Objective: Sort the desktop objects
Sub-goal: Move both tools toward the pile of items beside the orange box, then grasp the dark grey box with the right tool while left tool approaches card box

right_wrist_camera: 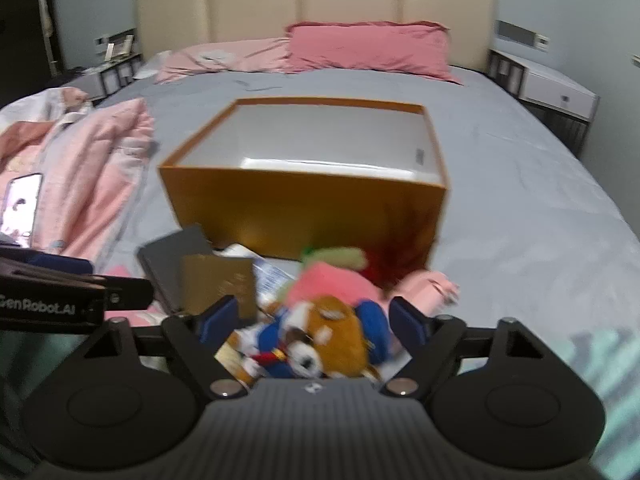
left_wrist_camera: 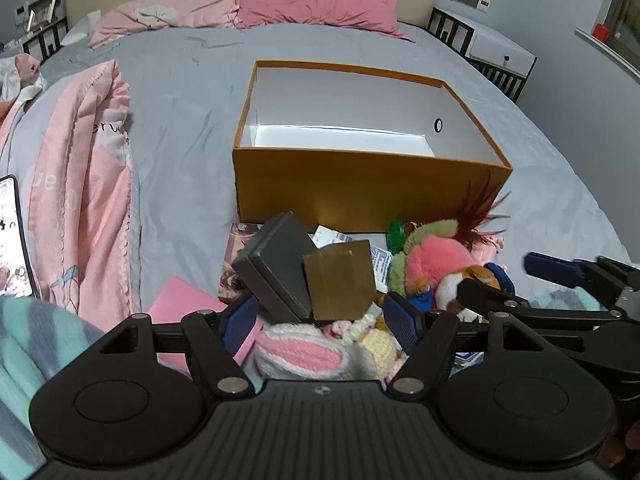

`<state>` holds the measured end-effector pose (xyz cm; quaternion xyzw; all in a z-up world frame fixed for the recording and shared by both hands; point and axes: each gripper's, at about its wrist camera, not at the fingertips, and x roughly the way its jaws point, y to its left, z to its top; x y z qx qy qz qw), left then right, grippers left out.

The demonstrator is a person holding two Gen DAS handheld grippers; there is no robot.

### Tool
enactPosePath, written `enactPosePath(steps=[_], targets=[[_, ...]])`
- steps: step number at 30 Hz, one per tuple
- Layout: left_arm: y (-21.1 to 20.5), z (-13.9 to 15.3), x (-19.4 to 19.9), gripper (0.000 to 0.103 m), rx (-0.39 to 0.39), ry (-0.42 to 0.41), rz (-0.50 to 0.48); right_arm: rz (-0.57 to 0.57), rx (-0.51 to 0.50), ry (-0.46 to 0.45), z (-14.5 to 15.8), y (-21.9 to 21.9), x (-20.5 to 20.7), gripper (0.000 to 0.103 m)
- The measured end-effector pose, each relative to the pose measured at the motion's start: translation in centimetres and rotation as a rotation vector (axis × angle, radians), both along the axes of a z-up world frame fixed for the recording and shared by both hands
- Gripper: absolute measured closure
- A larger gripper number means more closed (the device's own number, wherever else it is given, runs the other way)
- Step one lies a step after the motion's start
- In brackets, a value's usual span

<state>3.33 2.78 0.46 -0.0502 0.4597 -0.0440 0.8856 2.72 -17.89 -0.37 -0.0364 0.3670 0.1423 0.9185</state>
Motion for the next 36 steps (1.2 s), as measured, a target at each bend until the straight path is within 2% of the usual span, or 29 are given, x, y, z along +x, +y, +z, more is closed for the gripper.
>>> enactPosePath(steps=[4, 7, 10, 13, 22, 31, 36], targets=[[1.1, 1.1, 1.3, 0.022, 0.002, -0.003, -0.008, 0.051, 0.012, 0.015, 0.4, 1.8, 1.7, 0.035], [2.1, 1.5, 2.5, 0.023, -0.003, 0.004, -0.01, 0.089, 0.022, 0.025, 0.5, 3.2, 2.9, 0.035], [3.3, 1.4, 3.8, 0.023, 0.028, 0.022, -0.007, 0.138, 0.015, 0.037, 0.4, 5.1, 3.9, 0.035], [4.7, 1.0, 4.7, 0.023, 0.054, 0.041, 0.014, 0.194, 0.011, 0.058, -0.1, 6.9, 4.6, 0.035], [9.3, -1.4, 7.0, 0.023, 0.002, 0.114, 0.124, 0.364, -0.037, 0.113, -2.6, 13.1, 6.4, 0.036], [9.8, -3.2, 8.0, 0.023, -0.01, 0.135, 0.124, 0.364, -0.141, 0.146, -6.0, 16.2, 7.8, 0.035], [9.6, -3.7, 8.4, 0.023, -0.01, 0.138, 0.121, 0.345, -0.201, 0.123, -7.1, 16.8, 8.1, 0.032]])
